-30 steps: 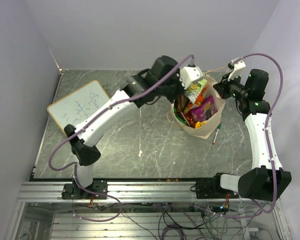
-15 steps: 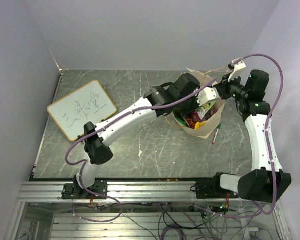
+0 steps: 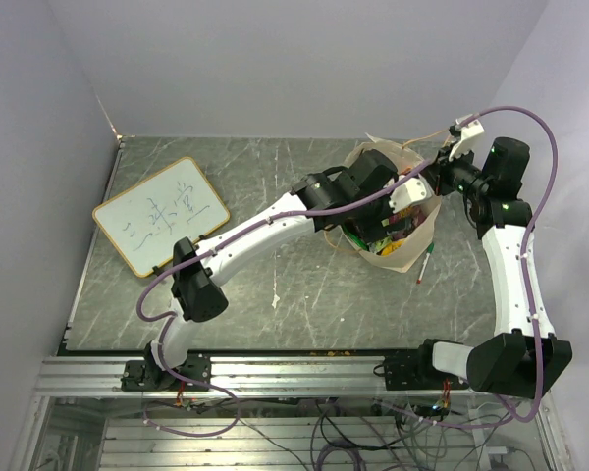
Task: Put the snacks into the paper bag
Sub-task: Place the snack in the paper bag, then adjust the paper bag at the center of the board.
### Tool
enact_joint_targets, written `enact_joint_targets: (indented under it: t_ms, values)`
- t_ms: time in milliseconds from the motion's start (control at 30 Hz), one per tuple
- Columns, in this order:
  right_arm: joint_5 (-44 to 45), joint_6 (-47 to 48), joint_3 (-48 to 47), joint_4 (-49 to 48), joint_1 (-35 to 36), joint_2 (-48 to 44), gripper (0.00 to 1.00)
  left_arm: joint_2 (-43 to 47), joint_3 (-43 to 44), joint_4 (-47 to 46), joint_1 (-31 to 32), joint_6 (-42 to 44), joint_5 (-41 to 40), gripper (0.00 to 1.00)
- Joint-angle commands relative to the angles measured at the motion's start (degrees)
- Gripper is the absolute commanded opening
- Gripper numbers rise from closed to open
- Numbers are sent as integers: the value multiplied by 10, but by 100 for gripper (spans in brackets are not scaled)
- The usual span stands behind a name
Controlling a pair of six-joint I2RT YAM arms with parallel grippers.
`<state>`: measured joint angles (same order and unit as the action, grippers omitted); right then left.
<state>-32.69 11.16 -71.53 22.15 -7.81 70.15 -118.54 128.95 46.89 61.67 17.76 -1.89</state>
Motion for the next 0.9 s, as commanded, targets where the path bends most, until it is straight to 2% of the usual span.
enact_joint_targets:
  t_ms: [0,267,367,567,633,767,867]
  values:
    - [-12,-4,10,-13,-5,-13,0,29,20,1,5,-3,-6,98]
    - [-10,-3,9,-13,-5,-11,0,68,22,-3,5,-3,-11,97]
    - [-8,-2,9,-13,-5,-9,0,91,11,-13,5,-3,-42,96]
    - [-9,-2,7,-12,-5,-3,0,167,-116,-86,2,-7,-159,100]
    - [-7,-1,7,-13,-5,-1,0,181,-154,-100,-8,-22,-173,99]
    - [-10,-2,6,-13,-5,6,0,190,-193,-101,-36,-73,-144,99]
    - [-11,-3,5,-11,-5,9,0,181,-200,-88,-62,-127,-86,99]
